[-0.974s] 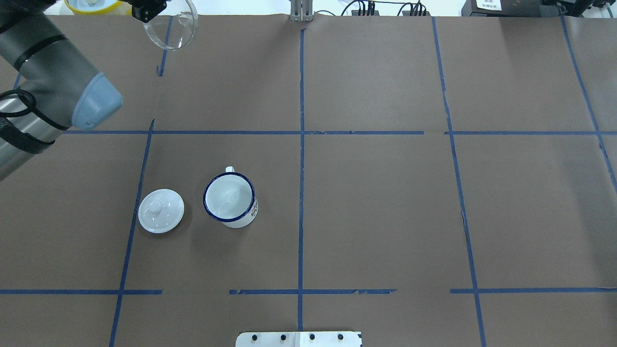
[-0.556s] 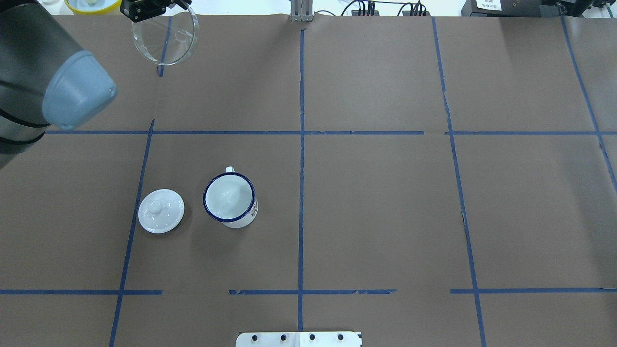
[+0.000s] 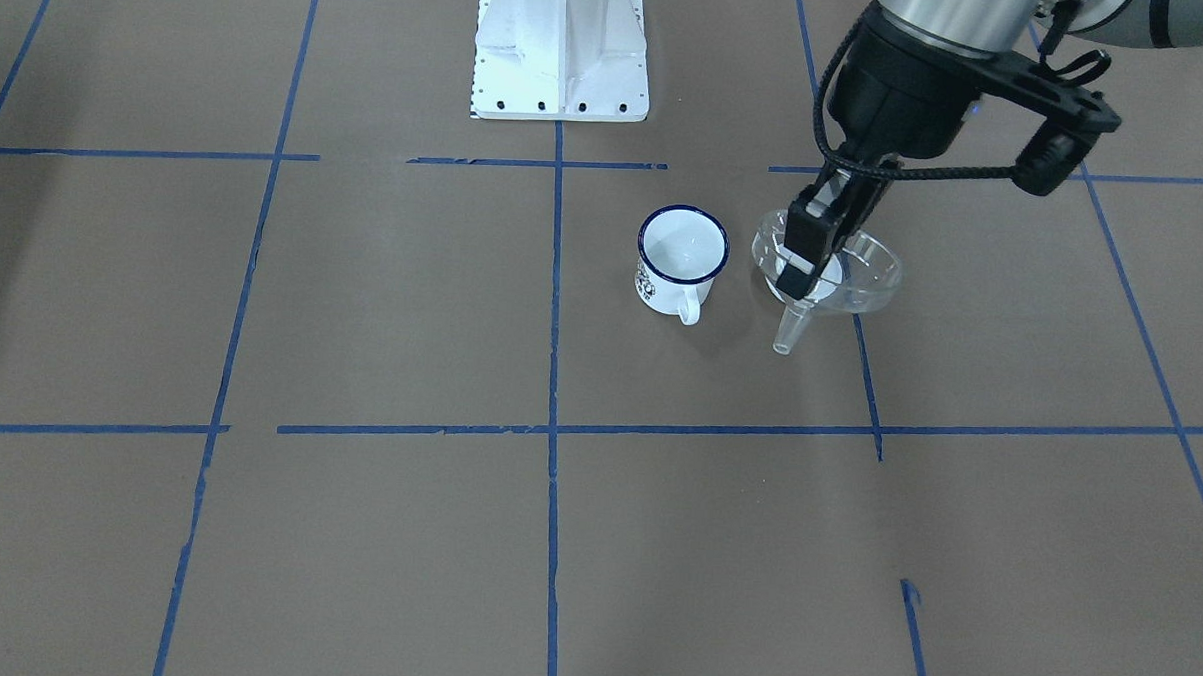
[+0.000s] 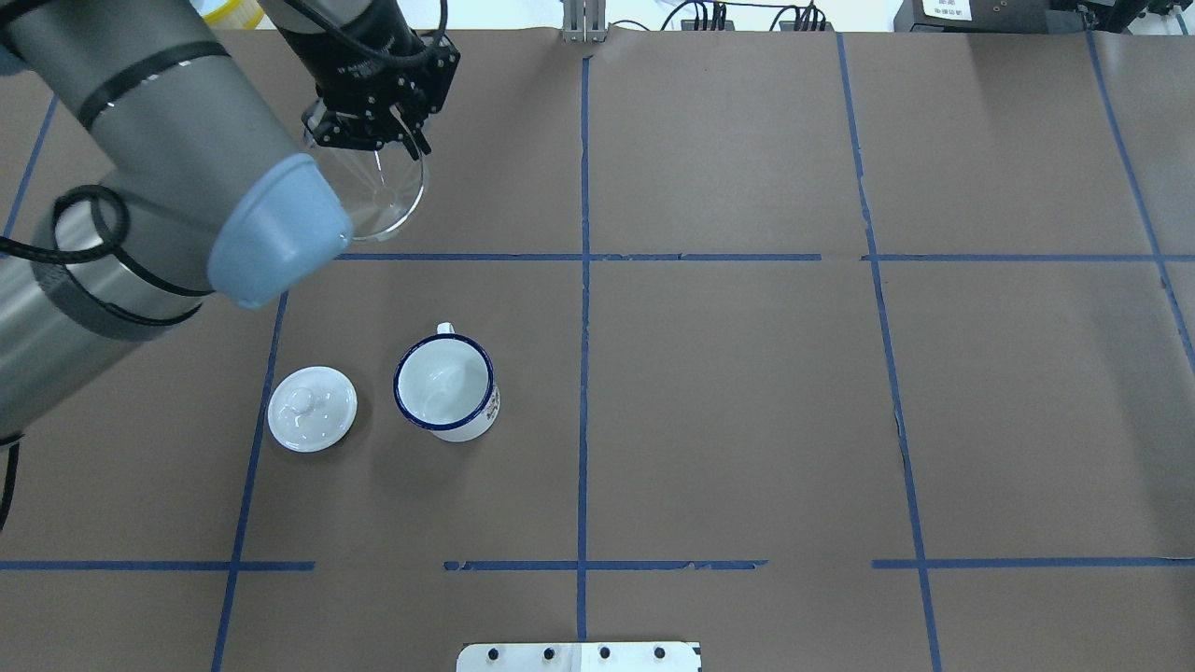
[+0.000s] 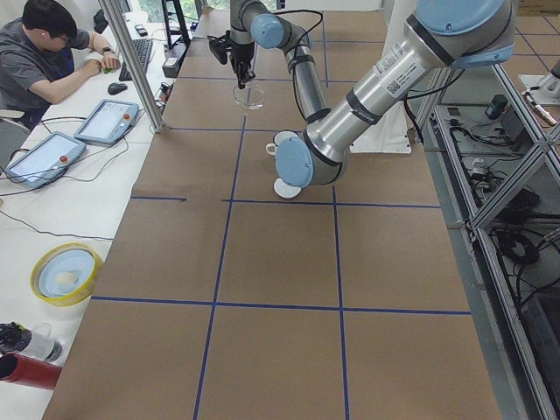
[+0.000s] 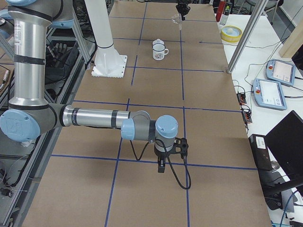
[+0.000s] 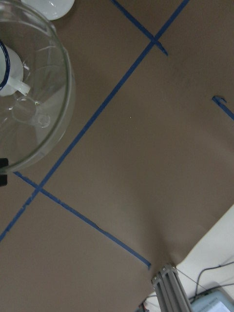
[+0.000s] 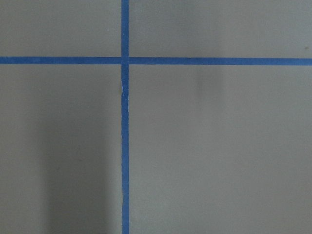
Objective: Place funnel on cup
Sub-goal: 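Lift the glass funnel and carry it toward the white mug, then lower the glass funnel into the white mug's opening with the left gripper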
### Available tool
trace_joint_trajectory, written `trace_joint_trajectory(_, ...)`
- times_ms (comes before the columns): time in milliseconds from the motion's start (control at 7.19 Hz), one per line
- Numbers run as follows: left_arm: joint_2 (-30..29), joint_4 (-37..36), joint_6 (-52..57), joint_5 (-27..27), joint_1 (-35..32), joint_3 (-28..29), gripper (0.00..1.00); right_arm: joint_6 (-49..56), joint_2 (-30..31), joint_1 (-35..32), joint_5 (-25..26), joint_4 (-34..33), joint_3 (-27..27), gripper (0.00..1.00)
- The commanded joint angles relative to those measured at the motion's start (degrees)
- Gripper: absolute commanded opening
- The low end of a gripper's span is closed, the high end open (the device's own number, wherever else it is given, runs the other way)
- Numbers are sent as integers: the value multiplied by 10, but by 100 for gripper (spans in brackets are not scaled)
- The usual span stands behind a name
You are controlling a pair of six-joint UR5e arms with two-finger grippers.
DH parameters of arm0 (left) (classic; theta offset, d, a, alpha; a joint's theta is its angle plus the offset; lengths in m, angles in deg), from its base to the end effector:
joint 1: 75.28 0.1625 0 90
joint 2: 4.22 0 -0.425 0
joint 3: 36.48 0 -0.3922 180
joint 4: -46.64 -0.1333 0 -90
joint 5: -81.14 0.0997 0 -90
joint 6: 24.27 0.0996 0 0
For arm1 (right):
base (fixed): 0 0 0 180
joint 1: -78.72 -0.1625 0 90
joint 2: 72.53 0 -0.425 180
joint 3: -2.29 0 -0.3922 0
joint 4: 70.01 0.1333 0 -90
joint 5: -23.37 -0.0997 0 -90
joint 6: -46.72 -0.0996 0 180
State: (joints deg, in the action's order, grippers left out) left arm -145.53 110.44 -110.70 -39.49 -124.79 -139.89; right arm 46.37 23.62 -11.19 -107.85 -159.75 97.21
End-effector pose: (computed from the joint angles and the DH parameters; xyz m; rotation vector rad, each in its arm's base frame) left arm 0.3467 -0.5332 0.0785 -0.1691 0.8276 -0.5749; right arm 0.0670 -0.4451 0.6701 -0.0190 -0.7193 0.0104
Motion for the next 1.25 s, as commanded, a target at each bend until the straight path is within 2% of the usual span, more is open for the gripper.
trace_joint_trajectory(0,-20,-38,63,-3,48,61,0,0,0,0,0,0,0,100)
trace_joint_trajectory(417,4,-22,70,-4,116,58,0,0,0,0,0,0,0,100)
trace_joint_trajectory(556,30,16,69,-4,132,59,0,0,0,0,0,0,0,100)
trace_joint_trajectory(1113,45,53,70,-2,144,72,0,0,0,0,0,0,0,100)
